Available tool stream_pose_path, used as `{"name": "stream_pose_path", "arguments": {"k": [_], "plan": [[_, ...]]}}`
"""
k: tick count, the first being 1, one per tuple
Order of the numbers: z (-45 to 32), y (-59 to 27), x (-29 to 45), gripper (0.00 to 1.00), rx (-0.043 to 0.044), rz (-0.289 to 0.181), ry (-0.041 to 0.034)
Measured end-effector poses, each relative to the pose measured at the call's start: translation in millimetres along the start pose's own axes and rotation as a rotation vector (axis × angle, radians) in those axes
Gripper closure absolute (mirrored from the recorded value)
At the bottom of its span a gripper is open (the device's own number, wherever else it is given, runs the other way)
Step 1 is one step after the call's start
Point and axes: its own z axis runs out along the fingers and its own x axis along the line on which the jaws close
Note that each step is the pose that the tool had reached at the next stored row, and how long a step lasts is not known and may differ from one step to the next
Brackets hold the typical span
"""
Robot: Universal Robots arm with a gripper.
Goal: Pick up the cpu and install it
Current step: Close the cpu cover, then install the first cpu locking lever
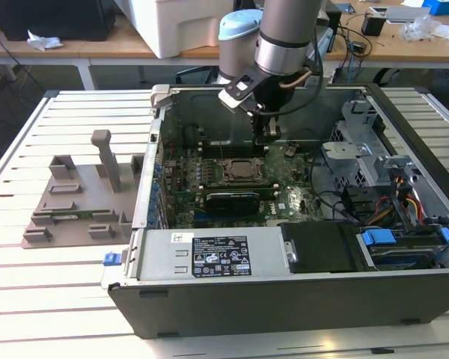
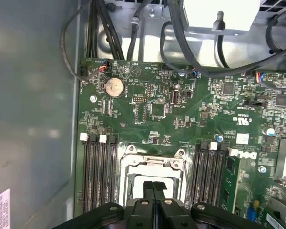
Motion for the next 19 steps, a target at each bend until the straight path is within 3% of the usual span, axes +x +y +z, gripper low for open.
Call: {"name": "stream_pose_path", "arguments": {"k": [13, 16, 19], "plan": [[-1.0, -0.1, 0.0, 0.89, 0.0001, -0.003, -0.0002], [-1.0, -0.1, 0.0, 0.89, 0.0013, -0.037, -0.0029], [-1.0, -0.1, 0.0, 0.89, 0.0045, -0.127, -0.0099]]}}
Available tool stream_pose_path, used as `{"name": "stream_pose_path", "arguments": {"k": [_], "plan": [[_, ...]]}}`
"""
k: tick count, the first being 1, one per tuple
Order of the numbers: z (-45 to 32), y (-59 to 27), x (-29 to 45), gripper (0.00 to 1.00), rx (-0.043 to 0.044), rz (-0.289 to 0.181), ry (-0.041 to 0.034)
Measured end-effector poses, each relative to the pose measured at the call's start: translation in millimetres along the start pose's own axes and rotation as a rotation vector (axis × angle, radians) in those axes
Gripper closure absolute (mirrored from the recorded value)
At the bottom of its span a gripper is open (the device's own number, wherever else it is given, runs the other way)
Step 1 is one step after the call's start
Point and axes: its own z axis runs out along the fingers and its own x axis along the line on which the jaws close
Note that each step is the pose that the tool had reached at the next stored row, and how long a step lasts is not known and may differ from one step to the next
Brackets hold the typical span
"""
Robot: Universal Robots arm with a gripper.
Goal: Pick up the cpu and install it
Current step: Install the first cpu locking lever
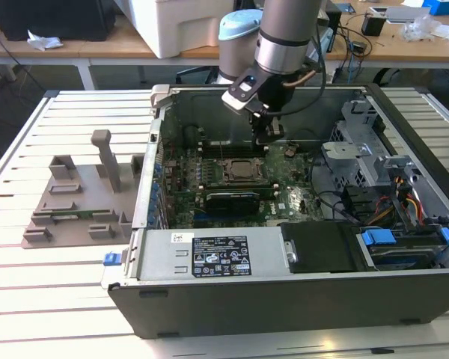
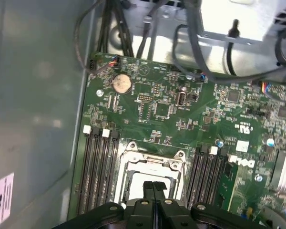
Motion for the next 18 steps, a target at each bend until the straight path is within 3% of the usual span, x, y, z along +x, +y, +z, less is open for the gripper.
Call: {"name": "stream_pose_path", "arguments": {"k": [10, 14, 18], "plan": [[0.0, 0.0, 0.0, 0.89, 0.0079, -0.221, -0.0175], [0.0, 0.0, 0.0, 0.89, 0.0138, -0.384, -0.0304], [0.0, 0.0, 0.0, 0.89, 0.017, -0.469, -0.0373]]}}
